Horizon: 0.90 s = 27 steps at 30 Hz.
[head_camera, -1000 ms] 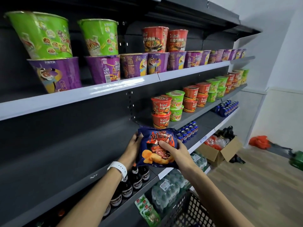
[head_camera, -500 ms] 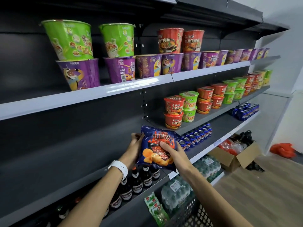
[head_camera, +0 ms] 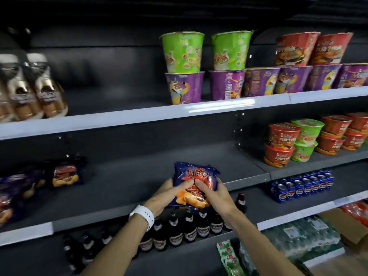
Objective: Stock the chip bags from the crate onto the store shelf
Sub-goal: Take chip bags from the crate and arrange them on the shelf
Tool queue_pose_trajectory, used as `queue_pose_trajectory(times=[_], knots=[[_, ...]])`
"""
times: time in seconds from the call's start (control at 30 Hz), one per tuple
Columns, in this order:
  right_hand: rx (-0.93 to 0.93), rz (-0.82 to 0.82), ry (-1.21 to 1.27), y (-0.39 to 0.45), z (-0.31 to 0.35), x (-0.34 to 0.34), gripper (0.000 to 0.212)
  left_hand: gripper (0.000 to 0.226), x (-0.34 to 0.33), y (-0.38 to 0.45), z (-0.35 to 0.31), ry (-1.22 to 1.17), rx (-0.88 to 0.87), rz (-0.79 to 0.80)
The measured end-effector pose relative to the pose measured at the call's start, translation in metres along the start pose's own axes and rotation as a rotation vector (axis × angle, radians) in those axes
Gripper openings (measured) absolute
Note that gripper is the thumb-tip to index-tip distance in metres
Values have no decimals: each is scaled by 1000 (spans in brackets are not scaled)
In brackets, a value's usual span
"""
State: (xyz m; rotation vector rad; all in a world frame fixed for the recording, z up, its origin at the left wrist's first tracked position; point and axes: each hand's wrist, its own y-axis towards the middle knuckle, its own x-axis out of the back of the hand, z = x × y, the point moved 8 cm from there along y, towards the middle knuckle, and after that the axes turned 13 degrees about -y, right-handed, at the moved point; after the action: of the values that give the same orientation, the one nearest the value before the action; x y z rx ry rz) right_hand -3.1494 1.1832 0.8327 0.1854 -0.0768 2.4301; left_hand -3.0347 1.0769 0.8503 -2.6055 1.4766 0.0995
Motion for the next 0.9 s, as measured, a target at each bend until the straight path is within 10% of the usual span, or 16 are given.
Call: queue_pose_trajectory(times=[0.9], knots=[[54,272,-127,26,40,-460,66,55,439,-161,-4,137,-74,-378]])
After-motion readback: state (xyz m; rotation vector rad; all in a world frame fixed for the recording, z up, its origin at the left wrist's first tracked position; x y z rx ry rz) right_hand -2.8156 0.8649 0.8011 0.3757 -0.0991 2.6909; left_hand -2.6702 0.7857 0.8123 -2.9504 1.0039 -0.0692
